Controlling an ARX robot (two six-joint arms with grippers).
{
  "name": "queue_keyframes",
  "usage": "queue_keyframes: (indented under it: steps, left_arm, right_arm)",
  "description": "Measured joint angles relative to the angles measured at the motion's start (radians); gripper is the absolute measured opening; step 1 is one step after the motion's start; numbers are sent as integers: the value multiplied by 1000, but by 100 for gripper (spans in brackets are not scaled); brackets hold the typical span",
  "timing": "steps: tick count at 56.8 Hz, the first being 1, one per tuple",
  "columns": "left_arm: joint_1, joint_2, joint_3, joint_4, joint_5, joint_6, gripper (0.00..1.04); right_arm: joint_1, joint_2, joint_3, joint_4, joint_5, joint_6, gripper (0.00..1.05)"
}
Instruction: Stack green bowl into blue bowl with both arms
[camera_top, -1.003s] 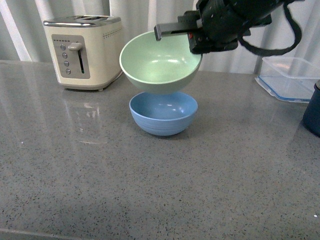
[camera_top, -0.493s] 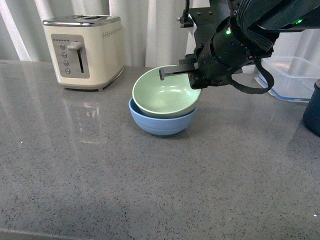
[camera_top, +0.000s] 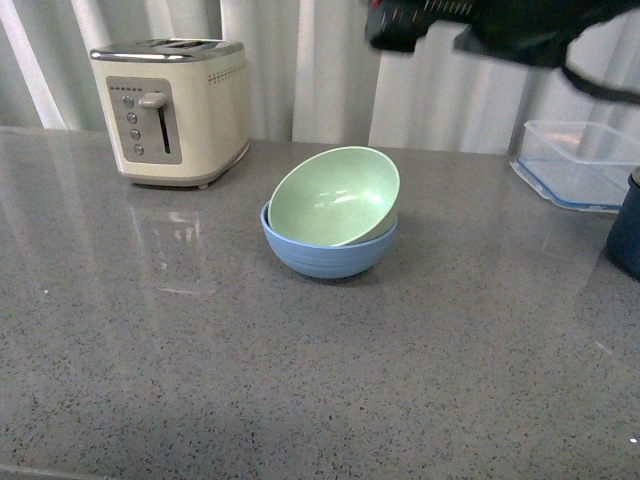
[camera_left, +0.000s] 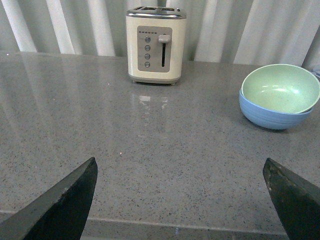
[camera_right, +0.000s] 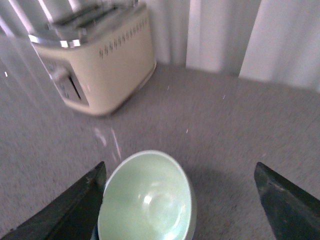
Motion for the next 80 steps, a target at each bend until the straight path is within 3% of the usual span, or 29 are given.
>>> queue_keyframes:
  steps: [1, 3, 5, 9, 17, 29, 55, 59, 80]
  left_arm:
    - [0, 0, 0, 0, 0, 0, 98]
    - [0, 0, 0, 0, 1, 0, 98]
    - [0, -2, 0, 0, 1, 0, 98]
    - [0, -1, 0, 0, 3, 0, 98]
    - [0, -1, 0, 0, 1, 0, 98]
    - [0, -1, 0, 0, 2, 0, 98]
    - [0, -1, 0, 0, 2, 0, 98]
    - [0, -1, 0, 0, 2, 0, 98]
    - [0, -1, 0, 0, 1, 0, 98]
  right_arm:
    - [-1, -21, -10, 16, 1, 1, 90]
    - [2, -68, -72, 158, 163, -24, 84]
    - [0, -90, -121, 242, 256, -37, 79]
    - [-17, -135, -245, 370, 353, -58, 67]
    - [-90, -244, -523, 493, 315, -75, 39]
    - [-163, -412, -752, 566, 245, -80, 2]
    - [-280, -754, -1069, 527, 129, -84, 1]
    - [-327, -798, -1089, 502, 63, -84, 1]
    - [-357, -980, -1191, 426, 53, -83, 1]
